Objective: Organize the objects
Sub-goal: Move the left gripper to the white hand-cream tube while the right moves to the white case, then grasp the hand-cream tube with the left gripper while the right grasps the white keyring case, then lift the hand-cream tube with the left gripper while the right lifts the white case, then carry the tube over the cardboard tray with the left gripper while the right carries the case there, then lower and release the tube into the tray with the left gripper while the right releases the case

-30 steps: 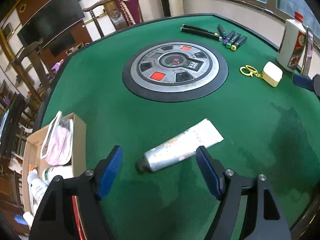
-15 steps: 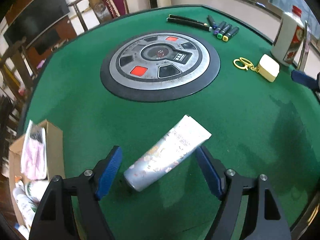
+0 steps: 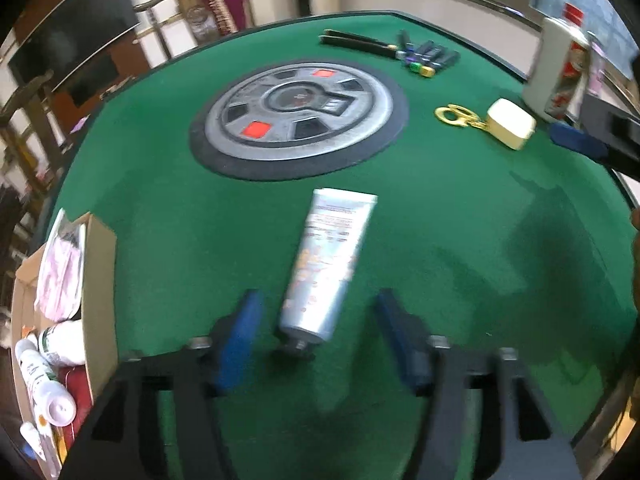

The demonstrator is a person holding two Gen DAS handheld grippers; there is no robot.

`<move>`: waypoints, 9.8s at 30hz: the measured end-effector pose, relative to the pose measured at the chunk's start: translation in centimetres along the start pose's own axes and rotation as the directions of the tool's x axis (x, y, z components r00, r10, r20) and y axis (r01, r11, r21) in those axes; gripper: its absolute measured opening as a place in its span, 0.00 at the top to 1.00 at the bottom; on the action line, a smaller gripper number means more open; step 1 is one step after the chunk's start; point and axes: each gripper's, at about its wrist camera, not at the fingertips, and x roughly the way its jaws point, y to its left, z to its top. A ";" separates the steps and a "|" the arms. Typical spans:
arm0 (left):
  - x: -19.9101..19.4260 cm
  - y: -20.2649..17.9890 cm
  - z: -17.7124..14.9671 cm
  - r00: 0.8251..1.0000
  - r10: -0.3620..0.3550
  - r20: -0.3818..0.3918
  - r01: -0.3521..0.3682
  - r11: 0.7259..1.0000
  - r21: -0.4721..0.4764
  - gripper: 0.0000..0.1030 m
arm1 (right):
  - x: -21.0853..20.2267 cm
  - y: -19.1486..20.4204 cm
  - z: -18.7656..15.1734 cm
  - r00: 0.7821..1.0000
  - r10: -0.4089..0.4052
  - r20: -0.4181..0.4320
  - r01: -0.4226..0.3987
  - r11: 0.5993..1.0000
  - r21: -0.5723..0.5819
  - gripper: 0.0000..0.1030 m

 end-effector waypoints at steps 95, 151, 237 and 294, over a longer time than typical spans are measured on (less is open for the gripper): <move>-2.8 -0.7 -4.6 0.995 -0.014 0.095 0.024 0.994 -0.105 0.71 | 5.9 0.1 -0.9 0.934 -0.315 -0.169 0.238 0.900 -0.365 0.27; -8.0 1.9 -6.5 0.962 -0.011 0.271 0.104 0.938 -0.332 0.72 | 1.4 6.2 -2.4 0.991 -0.131 0.013 0.127 0.934 -0.333 0.33; -15.0 9.5 -8.6 0.925 0.231 0.302 -0.056 0.867 -0.495 0.72 | 6.1 20.0 -0.3 0.989 0.143 -0.049 -0.150 0.902 -0.404 0.32; -12.9 22.1 -9.1 0.955 0.283 0.088 -0.202 0.839 -0.505 0.72 | 13.2 26.7 -0.2 0.990 0.092 -0.109 -0.138 0.804 -0.578 0.32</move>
